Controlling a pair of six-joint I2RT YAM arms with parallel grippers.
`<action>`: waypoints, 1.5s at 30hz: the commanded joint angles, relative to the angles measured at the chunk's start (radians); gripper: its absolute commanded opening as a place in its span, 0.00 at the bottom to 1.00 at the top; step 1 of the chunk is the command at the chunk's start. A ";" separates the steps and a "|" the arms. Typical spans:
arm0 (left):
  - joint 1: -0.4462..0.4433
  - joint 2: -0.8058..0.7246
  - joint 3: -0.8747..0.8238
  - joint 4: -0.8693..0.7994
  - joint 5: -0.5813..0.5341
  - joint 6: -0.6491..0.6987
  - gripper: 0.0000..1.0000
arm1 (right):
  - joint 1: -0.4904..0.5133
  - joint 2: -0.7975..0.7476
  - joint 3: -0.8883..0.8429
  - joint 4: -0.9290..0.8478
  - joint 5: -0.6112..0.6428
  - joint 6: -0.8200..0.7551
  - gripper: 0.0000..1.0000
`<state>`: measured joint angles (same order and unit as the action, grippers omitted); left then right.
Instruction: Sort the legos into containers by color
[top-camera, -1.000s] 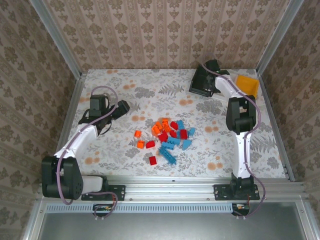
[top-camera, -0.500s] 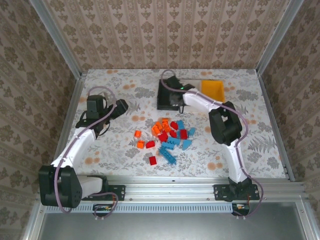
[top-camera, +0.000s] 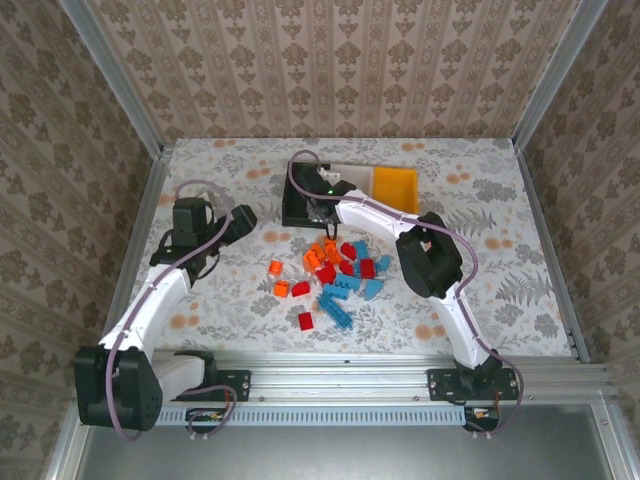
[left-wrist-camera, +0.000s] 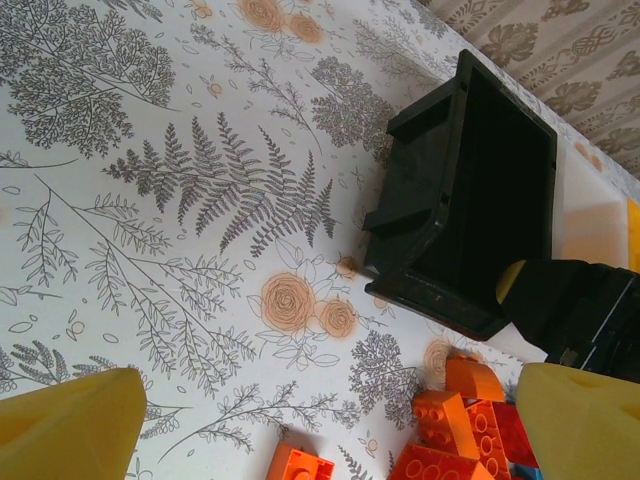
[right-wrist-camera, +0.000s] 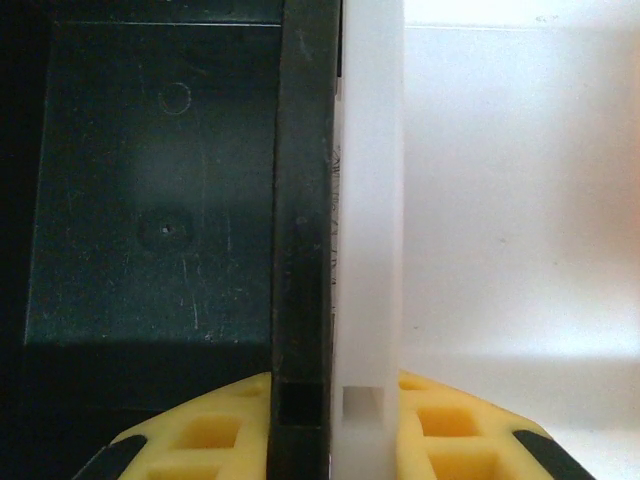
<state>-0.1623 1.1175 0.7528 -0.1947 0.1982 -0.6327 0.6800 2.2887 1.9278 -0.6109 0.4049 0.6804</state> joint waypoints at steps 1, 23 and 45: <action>-0.005 -0.024 -0.019 -0.001 -0.008 0.002 0.97 | 0.010 -0.021 -0.023 0.034 0.028 -0.077 0.22; -0.047 0.058 -0.100 0.134 0.220 -0.063 1.00 | 0.144 -0.483 -0.541 0.203 -0.372 -0.518 0.76; 0.002 -0.002 -0.184 0.134 0.239 -0.096 1.00 | 0.162 -0.288 -0.472 0.229 -0.341 -0.551 0.70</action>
<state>-0.1684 1.1301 0.5762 -0.0738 0.4229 -0.7155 0.8444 1.9724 1.4174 -0.3878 0.0357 0.1528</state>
